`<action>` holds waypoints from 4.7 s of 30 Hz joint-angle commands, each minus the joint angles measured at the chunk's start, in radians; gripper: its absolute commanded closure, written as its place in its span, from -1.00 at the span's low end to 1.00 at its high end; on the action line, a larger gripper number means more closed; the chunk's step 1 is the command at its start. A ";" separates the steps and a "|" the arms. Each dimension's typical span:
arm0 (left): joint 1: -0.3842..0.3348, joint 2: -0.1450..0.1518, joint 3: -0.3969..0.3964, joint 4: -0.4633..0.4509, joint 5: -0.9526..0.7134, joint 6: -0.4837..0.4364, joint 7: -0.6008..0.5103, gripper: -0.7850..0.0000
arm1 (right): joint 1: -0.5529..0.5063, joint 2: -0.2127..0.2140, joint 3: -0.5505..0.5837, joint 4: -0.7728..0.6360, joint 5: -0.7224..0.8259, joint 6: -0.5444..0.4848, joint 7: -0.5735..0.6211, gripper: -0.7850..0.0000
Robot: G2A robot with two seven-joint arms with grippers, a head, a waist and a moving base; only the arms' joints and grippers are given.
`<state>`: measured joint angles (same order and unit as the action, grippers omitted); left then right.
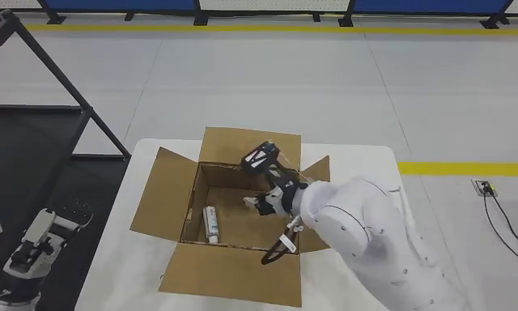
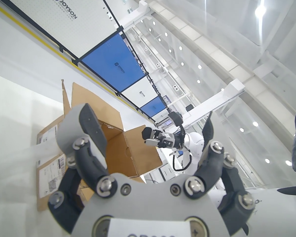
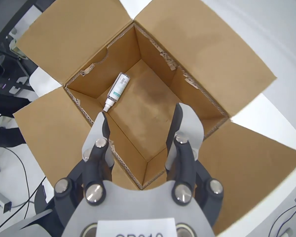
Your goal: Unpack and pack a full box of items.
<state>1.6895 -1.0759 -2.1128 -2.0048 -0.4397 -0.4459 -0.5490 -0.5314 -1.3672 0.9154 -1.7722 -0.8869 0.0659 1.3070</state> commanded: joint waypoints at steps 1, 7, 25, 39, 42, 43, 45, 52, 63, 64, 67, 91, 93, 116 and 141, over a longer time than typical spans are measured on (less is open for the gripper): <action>0.000 0.000 0.000 0.000 0.000 0.000 0.000 -1.00 | 0.069 -0.018 -0.060 0.092 0.037 -0.002 0.009 -0.42; 0.000 0.000 0.000 0.000 0.000 0.000 0.000 -1.00 | 0.216 -0.085 -0.224 0.310 0.124 -0.017 0.017 -0.55; -0.094 0.010 -0.026 0.080 -0.014 0.129 0.021 -1.00 | 0.412 -0.315 -0.519 0.835 0.243 -0.027 -0.056 -0.95; -0.250 0.036 -0.028 0.235 -0.047 0.179 -0.112 -1.00 | 0.470 -0.496 -0.588 1.227 0.330 -0.117 -0.054 -1.00; -0.264 0.040 -0.028 0.251 -0.043 0.178 -0.129 -1.00 | 0.476 -0.528 -0.594 1.279 0.339 -0.140 -0.057 -1.00; -0.267 0.042 -0.029 0.255 -0.034 0.177 -0.136 -1.00 | 0.478 -0.537 -0.595 1.295 0.341 -0.146 -0.057 -1.00; -0.272 0.046 -0.026 0.261 -0.010 0.177 -0.155 -1.00 | 0.481 -0.555 -0.595 1.322 0.350 -0.164 -0.056 -1.00; -0.288 0.053 -0.004 0.275 0.031 0.161 -0.181 -1.00 | 0.486 -0.601 -0.594 1.387 0.363 -0.239 -0.060 -1.00; -0.304 0.059 0.025 0.293 0.017 0.157 -0.193 -1.00 | 0.492 -0.628 -0.575 1.441 0.380 -0.331 -0.035 -1.00; -0.306 0.060 0.027 0.294 0.017 0.156 -0.192 -1.00 | 0.493 -0.629 -0.573 1.442 0.381 -0.342 -0.026 -1.00; -0.312 0.061 0.033 0.302 0.014 0.157 -0.192 -1.00 | 0.498 -0.629 -0.564 1.445 0.388 -0.380 -0.010 -1.00; -0.331 0.084 0.082 0.285 0.134 0.191 -0.255 -1.00 | 0.499 -0.600 -0.523 1.442 0.361 -0.423 -0.175 -1.00; -0.326 0.086 0.083 0.283 0.146 0.191 -0.266 -1.00 | 0.499 -0.591 -0.520 1.431 0.343 -0.439 -0.213 -1.00; -0.297 0.096 0.076 0.257 0.129 0.154 -0.299 -1.00 | 0.426 -0.445 -0.444 1.128 0.153 -0.397 -0.386 -1.00; -0.297 0.096 0.076 0.257 0.129 0.154 -0.299 -1.00 | 0.364 -0.455 -0.399 1.158 0.198 -0.271 -0.359 -1.00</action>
<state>1.3921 -0.9795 -2.0370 -1.7477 -0.3106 -0.2919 -0.8477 -0.1621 -1.8200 0.5156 -0.6195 -0.6935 -0.2277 0.9398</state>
